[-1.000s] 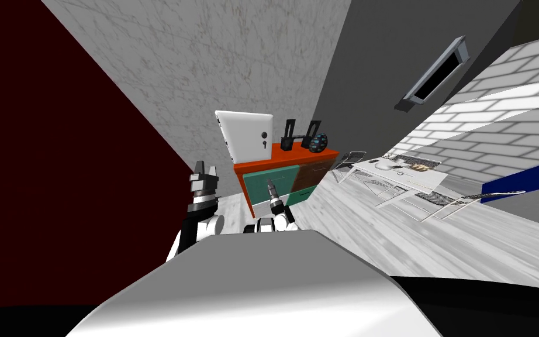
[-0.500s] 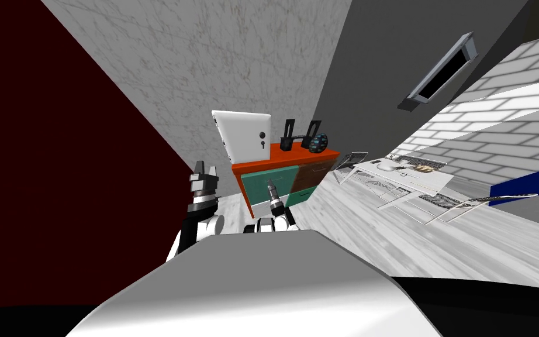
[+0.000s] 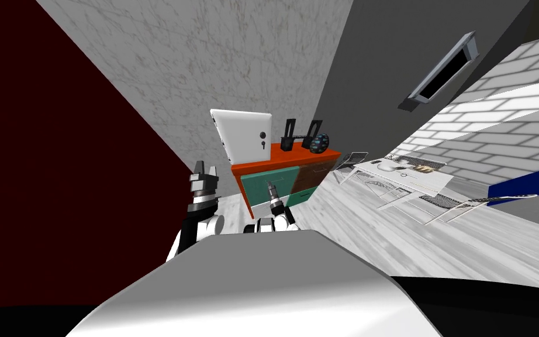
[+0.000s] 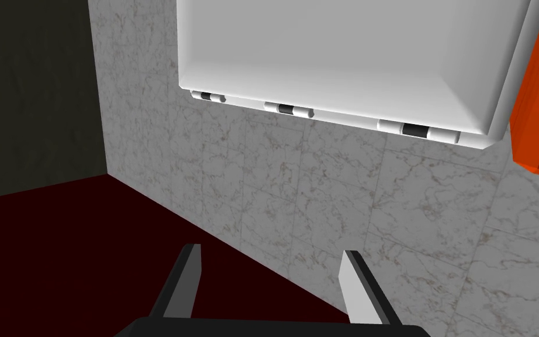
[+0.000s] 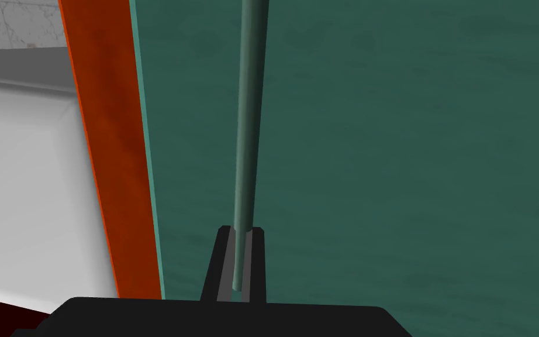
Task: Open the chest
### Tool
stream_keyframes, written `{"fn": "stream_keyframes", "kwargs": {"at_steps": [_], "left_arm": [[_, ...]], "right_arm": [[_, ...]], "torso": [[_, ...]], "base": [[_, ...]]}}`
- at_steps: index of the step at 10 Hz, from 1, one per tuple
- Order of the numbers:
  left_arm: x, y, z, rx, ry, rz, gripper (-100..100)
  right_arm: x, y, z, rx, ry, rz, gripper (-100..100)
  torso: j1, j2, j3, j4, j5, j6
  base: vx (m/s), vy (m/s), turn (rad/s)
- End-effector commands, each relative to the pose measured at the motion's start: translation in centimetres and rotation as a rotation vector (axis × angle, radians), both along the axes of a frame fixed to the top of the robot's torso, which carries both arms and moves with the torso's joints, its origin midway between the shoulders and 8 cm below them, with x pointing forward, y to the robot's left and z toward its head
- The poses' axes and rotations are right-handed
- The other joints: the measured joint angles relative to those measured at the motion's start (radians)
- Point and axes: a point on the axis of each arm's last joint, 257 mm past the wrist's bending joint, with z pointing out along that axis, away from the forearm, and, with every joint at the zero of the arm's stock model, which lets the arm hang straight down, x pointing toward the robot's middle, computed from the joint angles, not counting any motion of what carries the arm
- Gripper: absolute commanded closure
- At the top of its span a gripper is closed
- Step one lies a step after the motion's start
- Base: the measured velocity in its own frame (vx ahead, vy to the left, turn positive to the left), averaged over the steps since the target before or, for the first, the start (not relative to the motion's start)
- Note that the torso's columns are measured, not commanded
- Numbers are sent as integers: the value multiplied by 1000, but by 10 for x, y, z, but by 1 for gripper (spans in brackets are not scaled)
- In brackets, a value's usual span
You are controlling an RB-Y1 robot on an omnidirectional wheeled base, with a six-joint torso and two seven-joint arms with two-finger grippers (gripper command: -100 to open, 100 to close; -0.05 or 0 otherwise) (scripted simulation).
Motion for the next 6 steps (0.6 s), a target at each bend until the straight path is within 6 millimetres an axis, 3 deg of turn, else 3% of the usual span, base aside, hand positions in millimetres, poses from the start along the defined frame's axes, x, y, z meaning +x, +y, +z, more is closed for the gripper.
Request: {"fn": "stream_keyframes", "kwargs": {"at_steps": [1, 6], "left_arm": [[0, 0, 0, 0, 0, 0, 0], [0, 0, 0, 0, 0, 0, 0]], "right_arm": [[-1, 4, 5, 0, -1, 11, 100], [-5, 9, 3, -4, 9, 28, 100]], "torso": [[-1, 3, 1, 1, 0, 1], [0, -1, -2, 2, 1, 1]], "base": [[-175, -55, -62], [-153, -39, -35]]}}
